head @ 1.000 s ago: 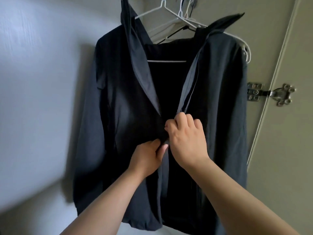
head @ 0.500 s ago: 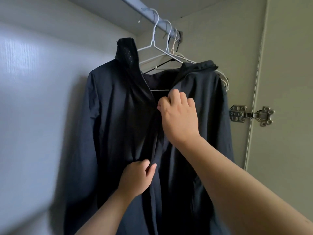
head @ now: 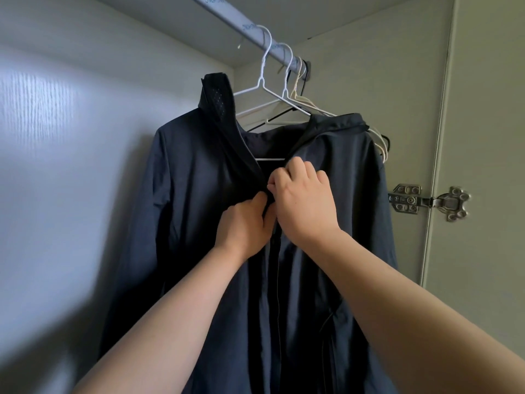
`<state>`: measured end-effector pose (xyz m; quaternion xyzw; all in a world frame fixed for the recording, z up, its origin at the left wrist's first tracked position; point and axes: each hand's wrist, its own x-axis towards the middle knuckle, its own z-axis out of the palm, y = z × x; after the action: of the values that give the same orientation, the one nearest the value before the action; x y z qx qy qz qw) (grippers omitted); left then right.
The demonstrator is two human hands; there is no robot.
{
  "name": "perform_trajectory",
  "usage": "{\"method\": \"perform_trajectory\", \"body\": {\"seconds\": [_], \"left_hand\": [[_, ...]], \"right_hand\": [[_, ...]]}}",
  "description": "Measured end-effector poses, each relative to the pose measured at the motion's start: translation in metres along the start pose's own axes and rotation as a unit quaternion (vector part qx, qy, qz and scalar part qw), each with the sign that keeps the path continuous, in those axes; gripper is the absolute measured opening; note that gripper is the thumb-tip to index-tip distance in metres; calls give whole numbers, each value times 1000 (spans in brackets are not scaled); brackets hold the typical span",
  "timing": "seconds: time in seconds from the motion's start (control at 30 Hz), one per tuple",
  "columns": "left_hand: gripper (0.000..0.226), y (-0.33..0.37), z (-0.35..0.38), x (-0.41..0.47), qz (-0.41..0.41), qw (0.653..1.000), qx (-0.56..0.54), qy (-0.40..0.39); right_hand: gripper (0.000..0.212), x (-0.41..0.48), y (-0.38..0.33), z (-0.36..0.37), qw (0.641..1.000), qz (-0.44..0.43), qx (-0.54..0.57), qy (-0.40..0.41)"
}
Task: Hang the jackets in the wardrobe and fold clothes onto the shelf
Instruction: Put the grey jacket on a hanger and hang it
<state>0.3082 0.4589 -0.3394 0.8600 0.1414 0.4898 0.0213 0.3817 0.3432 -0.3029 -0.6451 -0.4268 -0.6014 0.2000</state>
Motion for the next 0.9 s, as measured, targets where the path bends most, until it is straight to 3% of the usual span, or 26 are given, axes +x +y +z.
{"method": "perform_trajectory", "body": {"seconds": [0.13, 0.43, 0.73, 0.9], "left_hand": [[53, -11, 12, 0, 45, 997, -16, 67], [41, -22, 13, 6, 88, 983, -40, 155], [41, -19, 12, 6, 65, 980, -61, 177], [46, -8, 11, 3, -4, 982, -67, 174]], "right_hand": [[14, 11, 8, -4, 999, -29, -32, 10], [20, 69, 21, -18, 997, -61, -32, 41], [6, 92, 25, -21, 993, -79, -35, 76], [10, 105, 19, -32, 992, -86, -49, 81]]}}
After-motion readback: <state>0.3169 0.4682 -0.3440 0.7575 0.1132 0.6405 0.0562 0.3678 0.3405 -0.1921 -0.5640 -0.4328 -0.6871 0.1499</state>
